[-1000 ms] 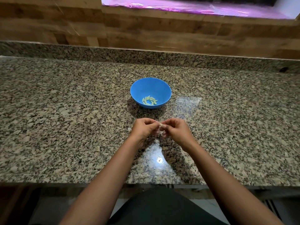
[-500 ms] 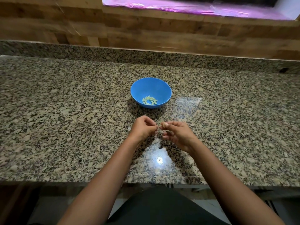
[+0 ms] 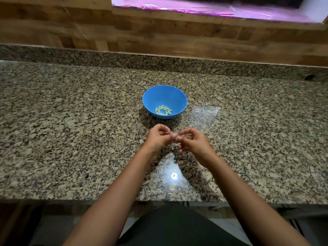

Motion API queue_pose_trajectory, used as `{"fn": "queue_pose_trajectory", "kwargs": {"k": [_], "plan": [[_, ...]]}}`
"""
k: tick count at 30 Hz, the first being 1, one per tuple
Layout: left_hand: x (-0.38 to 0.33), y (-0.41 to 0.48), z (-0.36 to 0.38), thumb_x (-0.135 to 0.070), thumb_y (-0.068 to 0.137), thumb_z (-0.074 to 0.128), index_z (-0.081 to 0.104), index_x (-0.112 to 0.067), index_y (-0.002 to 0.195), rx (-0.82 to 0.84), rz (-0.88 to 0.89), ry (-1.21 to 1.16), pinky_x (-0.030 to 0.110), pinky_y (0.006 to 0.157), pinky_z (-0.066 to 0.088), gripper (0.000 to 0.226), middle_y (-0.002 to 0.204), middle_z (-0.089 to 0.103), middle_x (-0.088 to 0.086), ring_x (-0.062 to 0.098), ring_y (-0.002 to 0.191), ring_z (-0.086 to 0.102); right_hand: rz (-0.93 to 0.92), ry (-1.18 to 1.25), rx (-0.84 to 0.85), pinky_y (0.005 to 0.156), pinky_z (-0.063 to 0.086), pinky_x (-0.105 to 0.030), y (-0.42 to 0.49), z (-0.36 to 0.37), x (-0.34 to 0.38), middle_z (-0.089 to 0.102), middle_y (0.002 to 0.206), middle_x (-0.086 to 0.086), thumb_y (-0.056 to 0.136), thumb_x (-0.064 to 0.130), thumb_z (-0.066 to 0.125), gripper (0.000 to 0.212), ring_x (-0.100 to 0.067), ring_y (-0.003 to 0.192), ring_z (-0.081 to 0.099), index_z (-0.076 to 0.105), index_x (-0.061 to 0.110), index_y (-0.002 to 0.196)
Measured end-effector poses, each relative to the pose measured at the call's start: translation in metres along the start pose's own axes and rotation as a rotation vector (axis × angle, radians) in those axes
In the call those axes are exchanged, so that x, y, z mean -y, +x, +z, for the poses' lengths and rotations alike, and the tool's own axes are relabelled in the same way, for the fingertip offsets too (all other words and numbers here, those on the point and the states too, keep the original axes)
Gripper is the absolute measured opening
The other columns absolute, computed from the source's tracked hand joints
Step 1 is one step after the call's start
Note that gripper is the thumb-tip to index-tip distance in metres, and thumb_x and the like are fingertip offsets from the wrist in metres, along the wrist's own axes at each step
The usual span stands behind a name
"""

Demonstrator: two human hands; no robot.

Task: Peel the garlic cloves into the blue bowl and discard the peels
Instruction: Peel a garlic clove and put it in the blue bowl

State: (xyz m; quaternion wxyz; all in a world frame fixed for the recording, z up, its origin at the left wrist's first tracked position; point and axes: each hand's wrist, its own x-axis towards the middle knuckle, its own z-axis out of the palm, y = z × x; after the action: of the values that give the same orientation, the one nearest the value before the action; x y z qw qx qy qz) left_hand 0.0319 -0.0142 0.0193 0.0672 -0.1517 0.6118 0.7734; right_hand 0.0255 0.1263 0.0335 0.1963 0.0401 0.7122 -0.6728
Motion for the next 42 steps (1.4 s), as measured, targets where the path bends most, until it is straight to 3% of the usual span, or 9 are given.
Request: {"fn": "queue_pose_trajectory", "kwargs": {"k": [7,12,16,20,29,39,42], "plan": [[0.001,0.004,0.001,0.010,0.083,0.061,0.040,-0.011,0.077,-0.002,-0.020,-0.111,0.021,0.057,0.055,0.030,0.080,0.057,0.012,0.018,0.067,0.061,-0.182,-0.332,-0.086,0.068,0.059,-0.035,0.000,0.008,0.000,0.067,0.091,-0.010,0.085,0.007,0.067,0.013,-0.022,0.080,0.067,0.058,0.014,0.093],[0.000,0.005,0.004,0.015,0.082,0.059,0.038,-0.011,0.080,-0.029,-0.018,-0.095,0.022,0.057,0.056,0.033,0.080,0.059,0.016,0.017,0.061,0.063,-0.255,-0.397,-0.171,0.072,0.058,-0.039,0.002,0.010,-0.002,0.066,0.087,-0.009,0.084,0.006,0.066,0.017,-0.024,0.081,0.066,0.054,0.017,0.090],[0.001,0.006,0.006,0.016,0.081,0.058,0.033,-0.014,0.078,-0.064,0.013,-0.055,0.018,0.050,0.051,0.039,0.090,0.054,0.026,0.018,0.059,0.060,-0.258,-0.375,-0.189,0.072,0.057,-0.044,0.003,0.012,0.000,0.066,0.083,-0.010,0.082,0.002,0.068,0.023,-0.027,0.080,0.066,0.054,0.019,0.086],[0.002,0.006,0.005,0.015,0.081,0.060,0.036,-0.012,0.079,-0.059,0.027,-0.090,0.022,0.055,0.055,0.036,0.093,0.055,0.028,0.019,0.062,0.062,-0.253,-0.365,-0.187,0.069,0.057,-0.041,0.003,0.011,0.002,0.066,0.080,-0.011,0.080,0.003,0.070,0.025,-0.026,0.075,0.066,0.053,0.022,0.081],[-0.004,0.003,0.001,0.015,0.082,0.057,0.034,-0.014,0.079,0.045,-0.007,-0.054,0.034,0.078,0.053,0.037,0.072,0.058,0.012,0.022,0.067,0.061,-0.222,-0.355,-0.145,0.074,0.057,-0.044,0.004,0.007,0.004,0.062,0.077,-0.006,0.079,0.002,0.071,0.025,-0.021,0.075,0.064,0.053,0.020,0.079],[-0.001,0.004,-0.001,0.016,0.081,0.058,0.032,-0.014,0.072,0.054,0.026,0.004,0.026,0.064,0.055,0.041,0.068,0.056,0.012,0.017,0.060,0.063,-0.289,-0.491,-0.189,0.068,0.056,-0.039,0.003,0.008,-0.001,0.060,0.080,-0.007,0.079,0.001,0.069,0.029,-0.027,0.080,0.063,0.048,0.022,0.079],[-0.001,0.005,-0.001,0.015,0.082,0.058,0.033,-0.014,0.071,0.055,0.046,0.062,0.027,0.065,0.053,0.040,0.068,0.056,0.011,0.018,0.064,0.061,-0.329,-0.563,-0.197,0.067,0.055,-0.036,0.003,0.009,-0.001,0.060,0.080,-0.005,0.080,0.002,0.069,0.025,-0.020,0.075,0.060,0.050,0.017,0.083]]}}
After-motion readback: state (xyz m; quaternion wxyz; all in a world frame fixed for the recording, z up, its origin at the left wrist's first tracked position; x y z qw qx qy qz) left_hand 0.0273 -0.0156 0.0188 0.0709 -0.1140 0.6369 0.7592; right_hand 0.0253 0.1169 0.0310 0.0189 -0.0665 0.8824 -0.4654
